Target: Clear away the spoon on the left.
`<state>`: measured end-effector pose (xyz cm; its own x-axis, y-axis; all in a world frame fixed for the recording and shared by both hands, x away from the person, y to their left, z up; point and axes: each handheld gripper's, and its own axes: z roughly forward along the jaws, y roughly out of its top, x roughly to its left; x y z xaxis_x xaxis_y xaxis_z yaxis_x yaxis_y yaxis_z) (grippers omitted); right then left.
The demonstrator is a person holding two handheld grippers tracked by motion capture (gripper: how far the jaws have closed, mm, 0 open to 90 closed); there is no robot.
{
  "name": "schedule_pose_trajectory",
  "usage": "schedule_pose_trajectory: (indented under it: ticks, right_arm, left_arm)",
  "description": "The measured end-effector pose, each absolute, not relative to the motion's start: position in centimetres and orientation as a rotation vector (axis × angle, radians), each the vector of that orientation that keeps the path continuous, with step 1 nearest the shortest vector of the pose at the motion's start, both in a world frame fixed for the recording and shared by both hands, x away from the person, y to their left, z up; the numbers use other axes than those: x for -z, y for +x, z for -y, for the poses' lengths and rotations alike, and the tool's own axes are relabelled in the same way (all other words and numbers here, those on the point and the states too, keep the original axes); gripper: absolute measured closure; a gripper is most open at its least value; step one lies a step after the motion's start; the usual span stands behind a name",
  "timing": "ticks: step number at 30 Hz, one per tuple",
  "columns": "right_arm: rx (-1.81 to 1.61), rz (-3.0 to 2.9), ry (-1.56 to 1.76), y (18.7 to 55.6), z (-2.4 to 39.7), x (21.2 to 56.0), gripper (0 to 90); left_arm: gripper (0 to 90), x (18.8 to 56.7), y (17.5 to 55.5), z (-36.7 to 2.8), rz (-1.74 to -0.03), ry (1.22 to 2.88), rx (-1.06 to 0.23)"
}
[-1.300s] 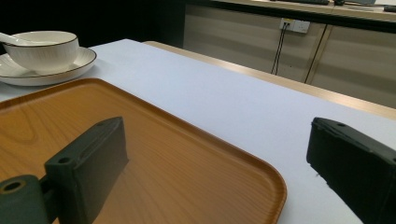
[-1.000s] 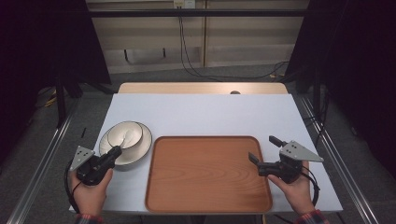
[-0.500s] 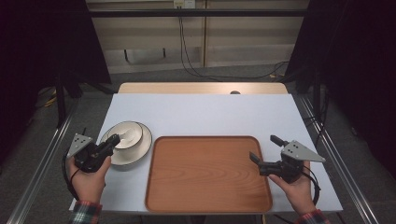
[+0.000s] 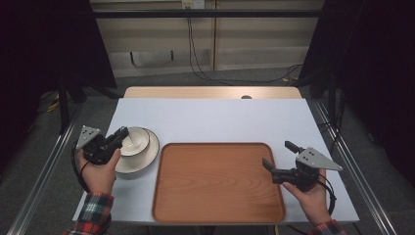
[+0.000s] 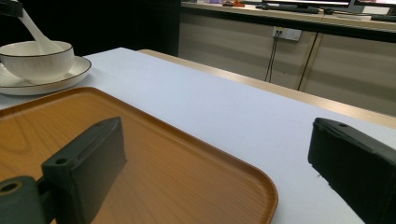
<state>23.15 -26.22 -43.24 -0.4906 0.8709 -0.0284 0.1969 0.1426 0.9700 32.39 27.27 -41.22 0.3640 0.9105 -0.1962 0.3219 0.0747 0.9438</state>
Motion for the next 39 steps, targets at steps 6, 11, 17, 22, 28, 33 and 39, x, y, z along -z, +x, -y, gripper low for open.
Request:
schedule_pose_trajectory:
  ticks: [6, 11, 17, 22, 28, 33, 39]
  right_arm:
    - [-1.387, -1.8, 1.023, 23.1, 26.3, 43.2, 3.7]
    - [-1.386, -1.792, 1.031, 23.1, 26.4, 43.2, 3.7]
    - [-1.391, -1.791, 1.038, 23.1, 26.4, 43.2, 3.7]
    - [-1.387, -1.787, 1.035, 23.1, 26.5, 43.2, 3.6]
    - [-1.386, -1.786, 1.033, 23.1, 26.5, 43.2, 3.6]
    - [-1.391, -1.791, 1.034, 23.1, 26.4, 43.2, 3.6]
    - [-1.384, -1.79, 1.037, 23.1, 26.4, 43.2, 3.3]
  left_arm:
    - [85.0, 41.6, 33.6, -26.6, -1.176, 1.453, -0.669]
    - [85.2, 41.9, 34.5, -26.0, -1.175, 1.437, -0.69]
    - [85.4, 42.2, 35.3, -25.6, -1.173, 1.433, -0.698]
    - [85.6, 42.2, 35.5, -25.3, -1.18, 1.445, -0.698]
    - [85.9, 42.1, 35.0, -26.1, -1.201, 1.416, -0.683]
    - [85.8, 41.8, 34.6, -26.6, -1.208, 1.409, -0.665]
    - [85.9, 41.1, 34.2, -27.2, -1.204, 1.394, -0.645]
